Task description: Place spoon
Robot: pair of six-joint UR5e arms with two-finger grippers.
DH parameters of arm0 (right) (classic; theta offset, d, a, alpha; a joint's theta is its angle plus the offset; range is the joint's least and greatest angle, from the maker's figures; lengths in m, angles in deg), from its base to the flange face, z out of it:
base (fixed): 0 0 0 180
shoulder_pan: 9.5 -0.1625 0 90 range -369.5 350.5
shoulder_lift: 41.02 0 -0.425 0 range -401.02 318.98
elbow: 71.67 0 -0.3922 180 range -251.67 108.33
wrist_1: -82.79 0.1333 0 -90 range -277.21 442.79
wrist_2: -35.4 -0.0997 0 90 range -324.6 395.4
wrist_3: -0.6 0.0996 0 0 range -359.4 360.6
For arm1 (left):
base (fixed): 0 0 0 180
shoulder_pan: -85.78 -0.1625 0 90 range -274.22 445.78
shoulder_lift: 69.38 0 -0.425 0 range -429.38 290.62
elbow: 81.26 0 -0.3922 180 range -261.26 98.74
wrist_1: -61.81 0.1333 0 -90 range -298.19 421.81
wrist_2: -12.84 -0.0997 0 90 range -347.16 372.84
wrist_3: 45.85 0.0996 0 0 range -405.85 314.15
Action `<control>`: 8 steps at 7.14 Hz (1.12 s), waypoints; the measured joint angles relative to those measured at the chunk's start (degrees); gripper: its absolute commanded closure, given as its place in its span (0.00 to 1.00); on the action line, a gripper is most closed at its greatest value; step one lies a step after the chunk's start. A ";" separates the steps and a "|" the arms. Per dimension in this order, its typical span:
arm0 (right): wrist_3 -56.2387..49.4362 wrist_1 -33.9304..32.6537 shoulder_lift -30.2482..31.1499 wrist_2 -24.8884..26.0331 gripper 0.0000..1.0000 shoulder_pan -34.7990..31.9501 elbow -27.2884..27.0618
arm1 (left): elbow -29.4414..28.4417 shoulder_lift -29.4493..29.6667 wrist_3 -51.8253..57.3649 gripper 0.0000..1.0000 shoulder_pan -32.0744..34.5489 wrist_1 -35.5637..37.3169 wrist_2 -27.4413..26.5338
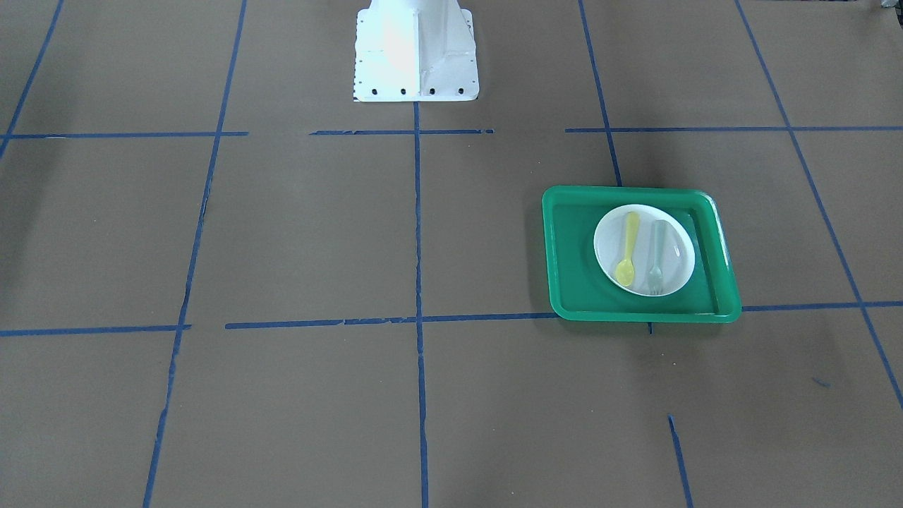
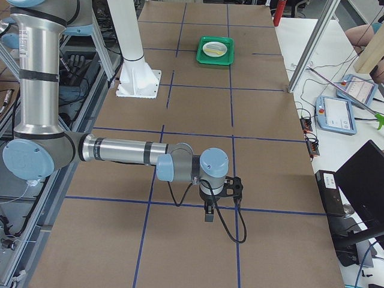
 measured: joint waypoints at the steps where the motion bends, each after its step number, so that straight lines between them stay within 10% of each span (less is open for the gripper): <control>1: 0.00 0.02 0.00 0.00 0.00 0.00 0.00 | 0.05 -0.06 -0.01 0.00 -0.04 0.06 -0.25; 8: 0.00 0.01 0.00 0.00 0.00 0.00 0.00 | 3.85 -3.73 -2.89 0.00 0.17 -3.11 -1.36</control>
